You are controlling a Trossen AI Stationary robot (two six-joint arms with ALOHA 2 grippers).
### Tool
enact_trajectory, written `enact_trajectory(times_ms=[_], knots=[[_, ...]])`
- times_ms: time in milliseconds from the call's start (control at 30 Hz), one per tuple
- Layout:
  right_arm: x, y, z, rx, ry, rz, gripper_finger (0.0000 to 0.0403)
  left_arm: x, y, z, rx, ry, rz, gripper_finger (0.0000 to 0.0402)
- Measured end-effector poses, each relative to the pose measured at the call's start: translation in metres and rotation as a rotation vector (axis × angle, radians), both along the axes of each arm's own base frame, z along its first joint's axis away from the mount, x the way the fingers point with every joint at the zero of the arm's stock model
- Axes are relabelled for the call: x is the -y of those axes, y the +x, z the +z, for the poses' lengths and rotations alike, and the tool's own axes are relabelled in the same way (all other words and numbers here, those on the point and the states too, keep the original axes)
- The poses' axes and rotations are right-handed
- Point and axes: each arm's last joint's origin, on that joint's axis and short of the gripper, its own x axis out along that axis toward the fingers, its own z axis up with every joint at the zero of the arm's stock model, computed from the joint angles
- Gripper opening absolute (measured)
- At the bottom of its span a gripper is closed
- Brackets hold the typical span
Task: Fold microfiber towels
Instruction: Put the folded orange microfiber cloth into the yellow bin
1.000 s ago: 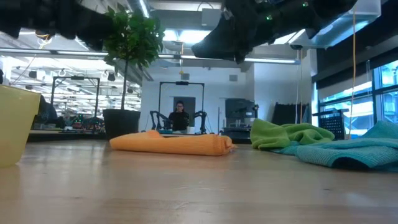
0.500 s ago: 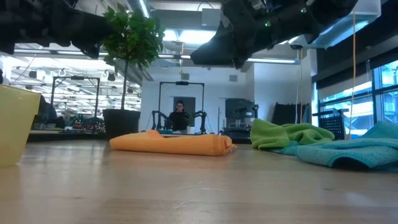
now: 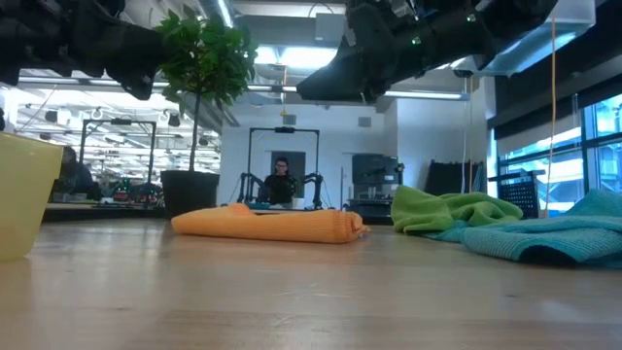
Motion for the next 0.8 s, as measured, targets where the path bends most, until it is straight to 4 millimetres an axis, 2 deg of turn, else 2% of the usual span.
enact_trajectory(times_ms=[300,533,700,800], knots=[[0.000,0.000,0.000,0.002,0.010,0.008,0.0121,0.000,0.000,-0.001,-0.007,0.016,0.006,0.0103],[-0.007,0.000,-0.001,-0.009,0.094,0.117,0.0121,0.000,0.000,0.000,-0.001,0.028,0.006,0.0103],[-0.016,-0.008,-0.010,-0.155,0.126,0.198,0.0121,0.000,0.000,0.000,0.005,0.049,0.006,0.0103],[-0.021,-0.009,0.000,-0.153,0.124,0.204,0.0121,0.000,0.000,0.000,0.006,0.049,0.006,0.0103]])
